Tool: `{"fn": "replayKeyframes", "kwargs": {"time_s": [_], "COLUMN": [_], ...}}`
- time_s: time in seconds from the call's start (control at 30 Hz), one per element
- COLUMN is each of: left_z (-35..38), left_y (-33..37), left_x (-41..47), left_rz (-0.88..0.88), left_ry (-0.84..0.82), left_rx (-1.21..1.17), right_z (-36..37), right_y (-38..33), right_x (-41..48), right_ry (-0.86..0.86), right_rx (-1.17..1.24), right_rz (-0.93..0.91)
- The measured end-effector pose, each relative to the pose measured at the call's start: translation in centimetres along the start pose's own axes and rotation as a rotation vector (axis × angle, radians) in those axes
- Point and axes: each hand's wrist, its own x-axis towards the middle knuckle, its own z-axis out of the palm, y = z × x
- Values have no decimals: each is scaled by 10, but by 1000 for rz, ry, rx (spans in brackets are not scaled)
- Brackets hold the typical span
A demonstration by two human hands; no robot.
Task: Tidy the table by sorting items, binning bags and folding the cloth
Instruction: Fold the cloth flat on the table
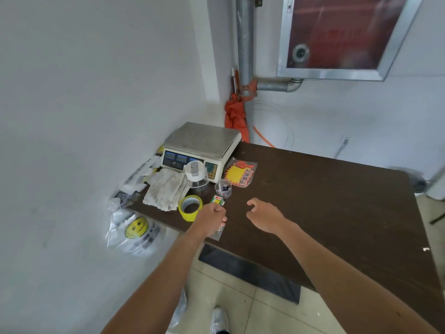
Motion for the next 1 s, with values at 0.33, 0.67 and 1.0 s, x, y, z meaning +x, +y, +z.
{"fn": "replayKeyframes", "kwargs": {"time_s": [0.33,0.67,1.0], "left_z": [-61,-151,-203], "left_y": [-8,-69,-131], "left_x": [72,135,176], "left_rz": [84,52,-27], "left_ry": [44,248,319], "left_rx": [-32,6,321], "right_z": [1,56,110], "right_y": [-54,-143,-194], "right_x": [63,129,174], "right_ry": [30,-14,-198], "right_rx": [8,32,-35], "right_rz": [14,-60,-159]}}
